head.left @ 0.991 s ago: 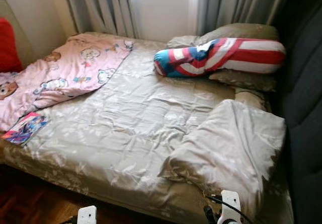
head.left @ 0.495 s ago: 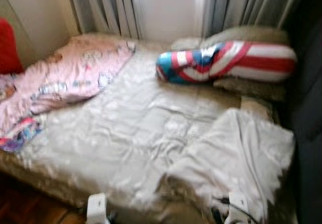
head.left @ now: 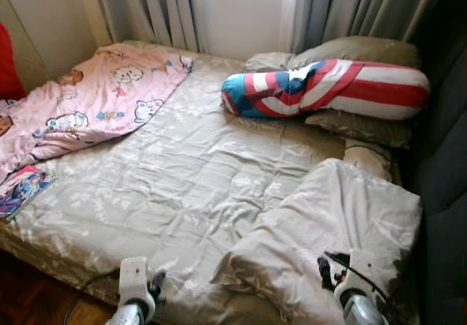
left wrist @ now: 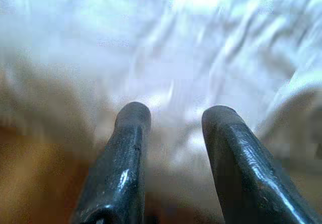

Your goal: Clean up the room

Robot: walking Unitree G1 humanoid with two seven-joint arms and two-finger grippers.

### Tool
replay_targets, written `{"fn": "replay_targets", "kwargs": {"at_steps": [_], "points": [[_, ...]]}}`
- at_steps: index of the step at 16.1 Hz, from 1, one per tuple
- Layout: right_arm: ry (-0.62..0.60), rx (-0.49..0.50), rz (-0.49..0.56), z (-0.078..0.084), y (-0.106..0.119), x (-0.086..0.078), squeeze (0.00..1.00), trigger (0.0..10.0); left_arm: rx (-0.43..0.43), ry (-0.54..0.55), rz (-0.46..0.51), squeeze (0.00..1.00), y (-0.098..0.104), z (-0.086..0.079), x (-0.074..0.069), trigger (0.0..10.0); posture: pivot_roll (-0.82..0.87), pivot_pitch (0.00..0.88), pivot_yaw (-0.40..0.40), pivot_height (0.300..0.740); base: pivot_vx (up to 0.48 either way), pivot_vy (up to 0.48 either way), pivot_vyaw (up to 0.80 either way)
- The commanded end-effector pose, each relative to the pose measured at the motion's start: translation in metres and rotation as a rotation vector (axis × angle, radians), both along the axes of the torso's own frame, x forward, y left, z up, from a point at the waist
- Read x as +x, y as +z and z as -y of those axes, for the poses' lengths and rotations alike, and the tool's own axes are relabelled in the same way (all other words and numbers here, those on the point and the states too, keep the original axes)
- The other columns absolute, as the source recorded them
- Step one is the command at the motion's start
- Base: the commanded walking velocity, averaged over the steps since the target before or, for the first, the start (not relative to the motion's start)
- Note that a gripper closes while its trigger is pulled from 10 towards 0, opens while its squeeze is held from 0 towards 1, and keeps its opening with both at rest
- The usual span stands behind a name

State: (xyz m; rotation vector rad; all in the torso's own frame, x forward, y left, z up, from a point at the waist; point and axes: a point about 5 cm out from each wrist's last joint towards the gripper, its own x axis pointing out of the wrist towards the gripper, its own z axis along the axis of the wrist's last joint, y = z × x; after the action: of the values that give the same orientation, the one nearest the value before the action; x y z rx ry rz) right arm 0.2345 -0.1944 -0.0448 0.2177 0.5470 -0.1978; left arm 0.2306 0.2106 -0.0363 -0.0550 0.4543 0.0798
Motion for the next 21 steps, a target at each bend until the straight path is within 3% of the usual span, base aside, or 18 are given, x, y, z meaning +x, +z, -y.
{"fn": "replay_targets", "kwargs": {"at_steps": [1,4,7,21], "points": [[-0.002,0.014,0.038,-0.003,0.004,0.004,0.00,10.0,0.013,-0.035,0.093,0.00,0.013,0.004,0.012,10.0,-0.01,0.023,-0.032,0.740,0.000,0.000,0.00],[-0.004,-0.004,0.171,-0.003,0.019,0.015,0.00,10.0,0.049,-0.074,0.306,0.00,0.045,0.011,0.027,10.0,-0.01,0.026,-0.029,0.740,0.000,0.000,0.00],[-0.012,-0.035,0.288,-0.002,0.031,0.013,0.00,10.0,0.066,-0.093,0.414,0.00,0.064,0.013,0.020,10.0,-0.03,0.026,-0.030,0.740,0.000,0.000,0.00],[0.006,-0.002,0.250,-0.013,0.028,0.012,0.00,10.0,0.039,-0.103,0.367,0.00,0.068,0.027,0.015,10.0,-0.03,0.000,-0.034,0.740,0.000,0.078,0.00]]}}
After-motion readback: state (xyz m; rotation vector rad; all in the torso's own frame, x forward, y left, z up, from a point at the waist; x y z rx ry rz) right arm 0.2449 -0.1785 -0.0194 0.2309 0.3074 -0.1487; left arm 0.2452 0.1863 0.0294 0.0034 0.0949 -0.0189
